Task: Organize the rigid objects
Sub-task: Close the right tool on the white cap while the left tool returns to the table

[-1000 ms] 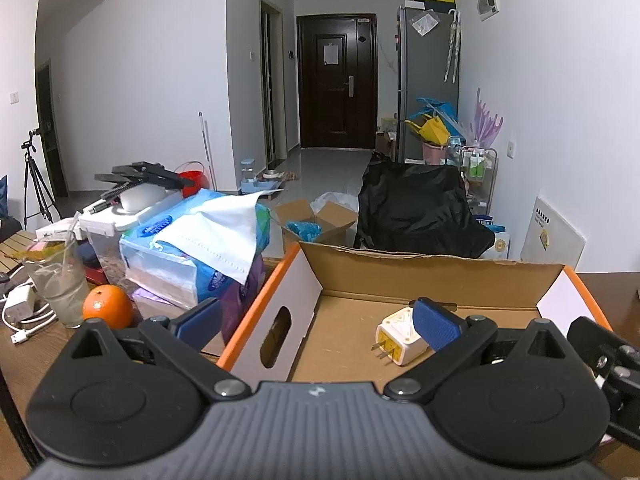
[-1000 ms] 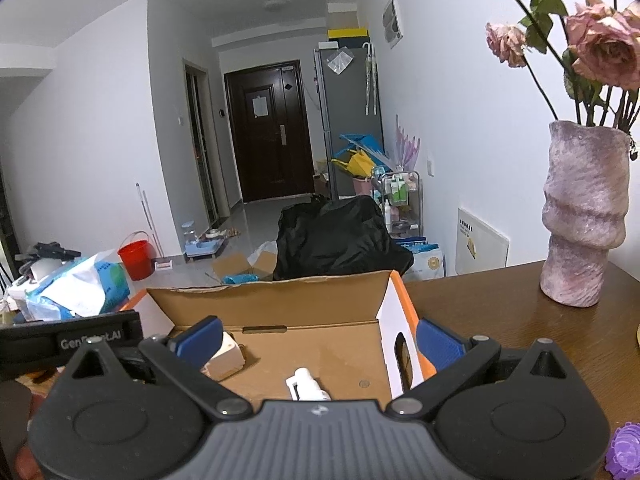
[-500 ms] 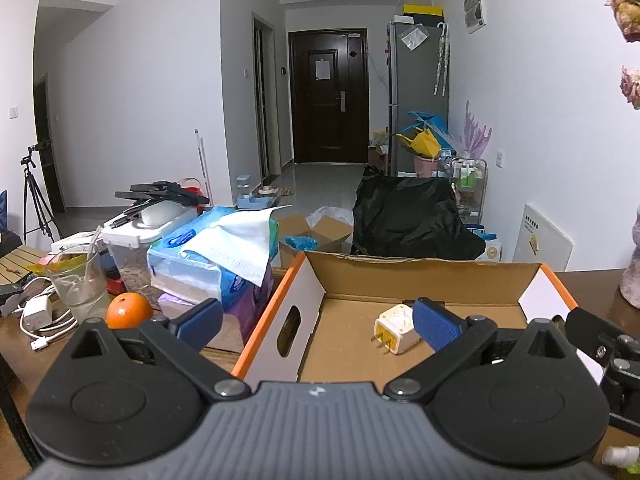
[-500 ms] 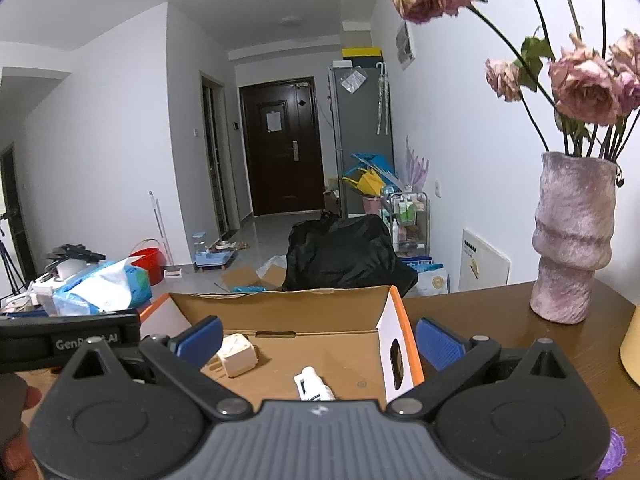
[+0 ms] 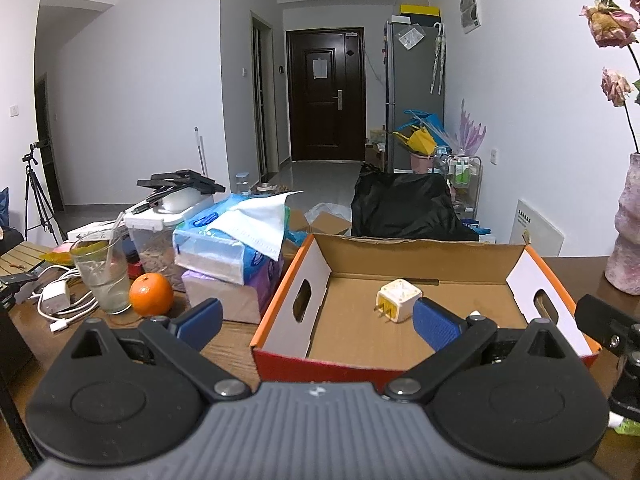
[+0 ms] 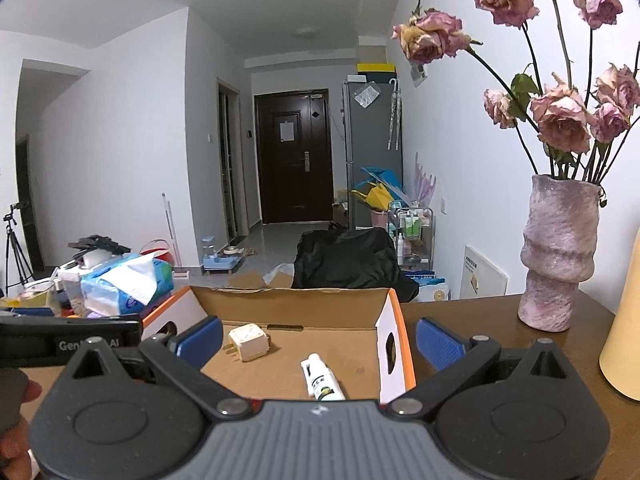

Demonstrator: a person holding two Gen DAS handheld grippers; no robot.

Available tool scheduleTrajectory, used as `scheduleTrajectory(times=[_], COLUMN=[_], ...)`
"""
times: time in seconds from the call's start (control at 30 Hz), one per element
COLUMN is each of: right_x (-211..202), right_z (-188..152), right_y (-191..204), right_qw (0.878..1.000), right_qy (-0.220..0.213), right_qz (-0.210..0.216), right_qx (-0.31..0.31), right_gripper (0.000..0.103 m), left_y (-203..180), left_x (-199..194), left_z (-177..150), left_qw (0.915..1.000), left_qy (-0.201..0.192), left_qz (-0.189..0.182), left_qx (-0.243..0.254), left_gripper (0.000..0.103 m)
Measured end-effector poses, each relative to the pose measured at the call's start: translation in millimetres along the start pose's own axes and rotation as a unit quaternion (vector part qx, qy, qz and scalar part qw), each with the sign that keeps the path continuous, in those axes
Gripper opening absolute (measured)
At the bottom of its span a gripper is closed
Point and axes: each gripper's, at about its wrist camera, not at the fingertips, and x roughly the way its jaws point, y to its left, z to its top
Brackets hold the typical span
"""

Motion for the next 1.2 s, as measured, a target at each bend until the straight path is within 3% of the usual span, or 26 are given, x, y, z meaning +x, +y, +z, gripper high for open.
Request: scheduleTrajectory(times=[0.6,1.2], right_x=[-58.6,-106.2], right_z=[-24.2,-61.6], right_y=[9.0,15.5], right_qw=[0.999,0.997], right_qy=[0.007,0.049], right_qz=[0.032,0.04], right_qx=[-0.02,-0.043], right_gripper=[0.103,0.103], left_y=[22.3,52.3], left_x=[-54.8,-108.0], left_z=[-31.1,-66.7], left_qw=[1.0,0.9996], left_qy=[0.007,0.027], left_qz=[0.003,0.008], left_qx=[0.005,0.001], left_gripper=[0.103,0.103])
